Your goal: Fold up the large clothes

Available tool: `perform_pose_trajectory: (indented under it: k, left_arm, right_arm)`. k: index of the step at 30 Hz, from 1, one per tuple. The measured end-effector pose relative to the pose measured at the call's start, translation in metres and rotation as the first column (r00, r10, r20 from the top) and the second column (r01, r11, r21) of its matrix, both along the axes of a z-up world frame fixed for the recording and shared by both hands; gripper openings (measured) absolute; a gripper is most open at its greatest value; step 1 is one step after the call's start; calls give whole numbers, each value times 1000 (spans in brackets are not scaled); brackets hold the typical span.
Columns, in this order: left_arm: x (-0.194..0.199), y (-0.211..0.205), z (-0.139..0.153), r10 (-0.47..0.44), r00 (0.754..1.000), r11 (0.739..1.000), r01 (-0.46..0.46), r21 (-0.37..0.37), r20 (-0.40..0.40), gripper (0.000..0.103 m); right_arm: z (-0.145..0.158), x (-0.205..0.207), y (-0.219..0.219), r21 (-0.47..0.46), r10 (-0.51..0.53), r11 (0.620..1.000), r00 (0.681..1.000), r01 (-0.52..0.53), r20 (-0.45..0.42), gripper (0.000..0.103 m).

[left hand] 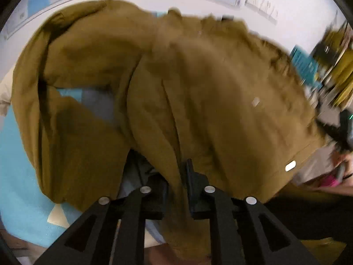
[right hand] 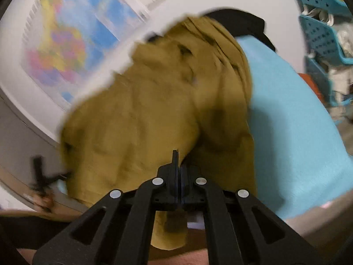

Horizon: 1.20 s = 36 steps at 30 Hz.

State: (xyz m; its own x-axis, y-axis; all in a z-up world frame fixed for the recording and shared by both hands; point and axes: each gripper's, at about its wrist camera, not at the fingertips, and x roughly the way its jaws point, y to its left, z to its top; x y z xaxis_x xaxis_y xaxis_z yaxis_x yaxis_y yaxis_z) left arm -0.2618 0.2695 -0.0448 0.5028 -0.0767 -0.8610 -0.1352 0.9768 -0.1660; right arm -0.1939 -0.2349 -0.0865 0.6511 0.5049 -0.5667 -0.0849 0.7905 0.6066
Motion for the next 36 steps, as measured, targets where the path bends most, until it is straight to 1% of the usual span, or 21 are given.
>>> perform_pose_trajectory:
  k: [1,2,3,4,5,6,7,9,11,13,15,18,21,23,24,25,27,28,31,33,36]
  left_arm:
    - [0,2,-2,-5,1000,1000,5,-1,11,18]
    - [-1,4,5,-11,999,1000,12,-20,40,29]
    - [-2,5,13,-21,998,999,24,-34,66,45]
    - [-4,5,20,-34,994,998,39,-43,101,53]
    - [-9,4,34,-57,986,997,63,-35,158,56]
    - [-12,1,40,-72,980,997,77,-21,187,62]
    - [-15,0,50,-89,970,996,92,-1,224,66]
    - [-24,-4,65,-95,952,996,92,23,293,67]
    - [-23,-7,79,-89,937,996,80,40,338,74]
    - [-20,-11,86,-84,929,995,56,87,361,75]
    - [-11,-16,83,-100,928,993,68,101,360,76]
    - [3,-26,75,-137,931,988,104,112,337,76]
    - [25,-32,65,-154,935,987,129,99,318,79]
    - [44,-34,59,-153,941,988,142,59,302,80]
    - [50,-35,55,-154,944,988,146,47,293,80]
    - [58,-36,51,-157,946,988,153,38,283,80]
    - [75,-38,45,-162,950,986,163,17,265,80]
    - [81,-38,43,-165,952,986,169,6,257,80]
    - [98,-41,41,-187,951,980,197,-16,248,80]
    - [108,-45,42,-216,942,973,230,-25,258,80]
    - [119,-52,46,-254,927,962,271,-22,275,80]
  right_arm:
    - [2,0,0,-11,2,1000,1000,-2,5,6]
    - [8,-1,-1,-23,-10,1000,1000,10,16,7]
    - [17,-2,-3,-28,-22,999,999,23,35,9]
    - [25,-3,-6,-27,-24,999,998,26,62,17]
    - [35,-5,-10,-28,-30,999,995,33,93,27]
    - [42,-5,-13,-33,-40,998,993,44,113,49]
    - [53,-6,-18,-55,-67,996,988,75,140,60]
    - [66,1,-29,-100,-106,987,979,124,173,63]
    - [66,17,-38,-102,-126,984,978,144,166,64]
    - [57,38,-43,-106,-127,984,983,141,135,71]
    - [43,59,-47,-115,-135,983,987,144,82,74]
    - [26,87,-51,-110,-133,985,991,134,20,74]
    - [19,105,-51,-185,-125,975,992,122,-5,68]
    - [15,118,-57,-186,-116,976,993,109,-27,55]
    - [16,124,-58,-187,-98,978,995,89,-36,35]
    - [17,129,-60,-185,-79,980,996,70,-44,19]
    - [26,133,-61,-188,-54,981,997,43,-53,10]
    - [34,133,-61,-186,-46,982,998,37,-47,6]
    - [76,126,-69,-176,-36,984,999,37,8,6]
    - [110,122,-73,-181,-39,982,998,48,54,4]
    - [174,115,-67,-199,9,980,993,15,117,4]
